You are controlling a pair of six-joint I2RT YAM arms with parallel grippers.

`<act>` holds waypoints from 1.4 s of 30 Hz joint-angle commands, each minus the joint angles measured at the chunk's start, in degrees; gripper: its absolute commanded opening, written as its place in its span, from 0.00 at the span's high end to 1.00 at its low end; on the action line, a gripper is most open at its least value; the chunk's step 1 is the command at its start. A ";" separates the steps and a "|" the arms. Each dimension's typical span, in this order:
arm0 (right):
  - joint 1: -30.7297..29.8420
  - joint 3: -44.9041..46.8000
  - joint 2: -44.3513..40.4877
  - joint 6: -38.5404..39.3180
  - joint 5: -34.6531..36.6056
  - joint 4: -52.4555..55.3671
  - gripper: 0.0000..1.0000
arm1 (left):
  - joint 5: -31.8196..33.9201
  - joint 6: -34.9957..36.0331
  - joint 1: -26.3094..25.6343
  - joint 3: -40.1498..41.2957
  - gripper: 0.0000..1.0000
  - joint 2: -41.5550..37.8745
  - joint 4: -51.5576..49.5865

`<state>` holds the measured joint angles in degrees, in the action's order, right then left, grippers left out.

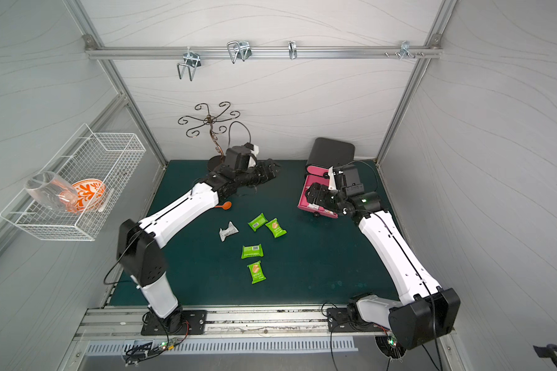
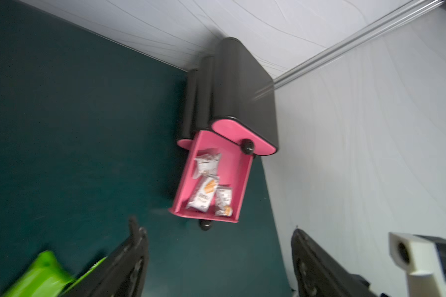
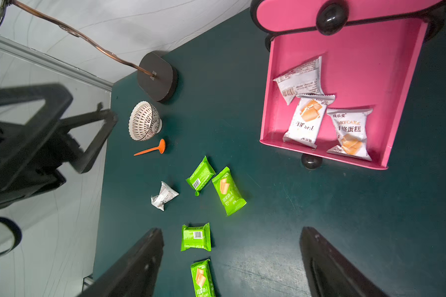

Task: Place the cookies into the drawer by color
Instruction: Pick up the cookie at the center of the board.

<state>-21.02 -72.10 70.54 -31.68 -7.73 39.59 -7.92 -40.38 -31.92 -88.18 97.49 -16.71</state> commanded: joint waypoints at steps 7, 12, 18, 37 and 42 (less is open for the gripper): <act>-1.82 1.87 0.12 -0.31 -3.68 -2.62 0.12 | 15.85 15.68 6.02 20.06 0.14 -11.48 -16.31; -2.52 2.09 0.87 -0.40 -4.45 -3.03 0.12 | 11.32 13.75 14.04 26.81 0.22 -12.51 -16.15; -2.72 2.31 0.90 -0.42 -4.50 -3.01 0.11 | -3.16 6.41 23.52 35.15 0.37 -11.81 -8.00; -2.79 1.96 1.60 -0.49 -5.03 -3.12 0.10 | -15.48 -3.05 26.21 42.65 0.57 -6.35 8.40; -2.82 1.69 1.83 -0.34 -5.04 -3.12 0.10 | -10.95 -1.34 26.18 41.44 0.56 -5.66 2.11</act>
<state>-23.44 -70.19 72.10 -31.99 -12.64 36.88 -21.71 -42.48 -5.98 -45.74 90.63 -11.38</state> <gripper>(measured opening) 0.903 0.434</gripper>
